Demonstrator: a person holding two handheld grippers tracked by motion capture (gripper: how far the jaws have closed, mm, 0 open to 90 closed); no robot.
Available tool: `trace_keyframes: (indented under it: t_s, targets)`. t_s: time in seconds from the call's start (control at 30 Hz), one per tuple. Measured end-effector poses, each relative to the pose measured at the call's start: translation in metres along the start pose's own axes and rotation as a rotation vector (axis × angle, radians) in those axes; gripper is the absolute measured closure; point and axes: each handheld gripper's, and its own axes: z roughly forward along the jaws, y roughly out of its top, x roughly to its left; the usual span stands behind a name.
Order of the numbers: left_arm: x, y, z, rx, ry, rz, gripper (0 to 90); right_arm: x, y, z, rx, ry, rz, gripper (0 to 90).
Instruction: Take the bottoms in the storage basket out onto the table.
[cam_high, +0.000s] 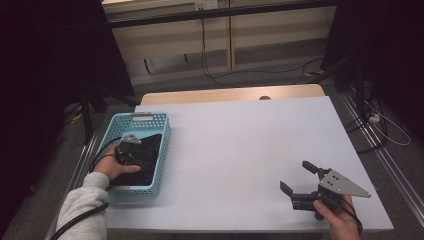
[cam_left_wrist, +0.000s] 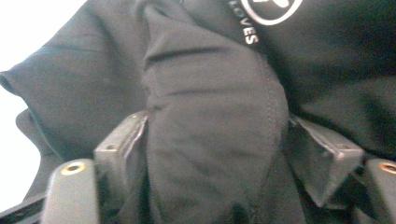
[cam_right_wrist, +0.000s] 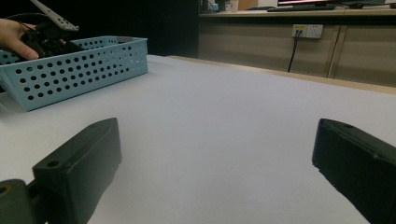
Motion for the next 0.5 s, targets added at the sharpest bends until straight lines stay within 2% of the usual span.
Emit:
trace_keyframes:
  t_s: [0.07, 0.2, 0.37, 0.5]
  targets:
    - [-0.0014, 0.0015, 0.0008, -0.007, -0.006, -0.003, 30.8, -0.0002, -0.0001, 0.0002, 0.001, -0.002, 0.001, 0.8]
    - [-0.0030, 0.0021, 0.0005, -0.025, -0.047, -0.030, 50.8, -0.0009, -0.0001, 0.0008, 0.003, -0.007, 0.000, 0.8]
    - [-0.0037, 0.0026, 0.0007, -0.032, -0.045, -0.082, 57.6, -0.0013, 0.0000, 0.0014, 0.006, -0.011, 0.000, 0.8]
    - [-0.0025, 0.0020, 0.0004, -0.037, -0.061, -0.122, 63.5, -0.0011, -0.0001, 0.0031, 0.011, -0.011, -0.003, 0.8]
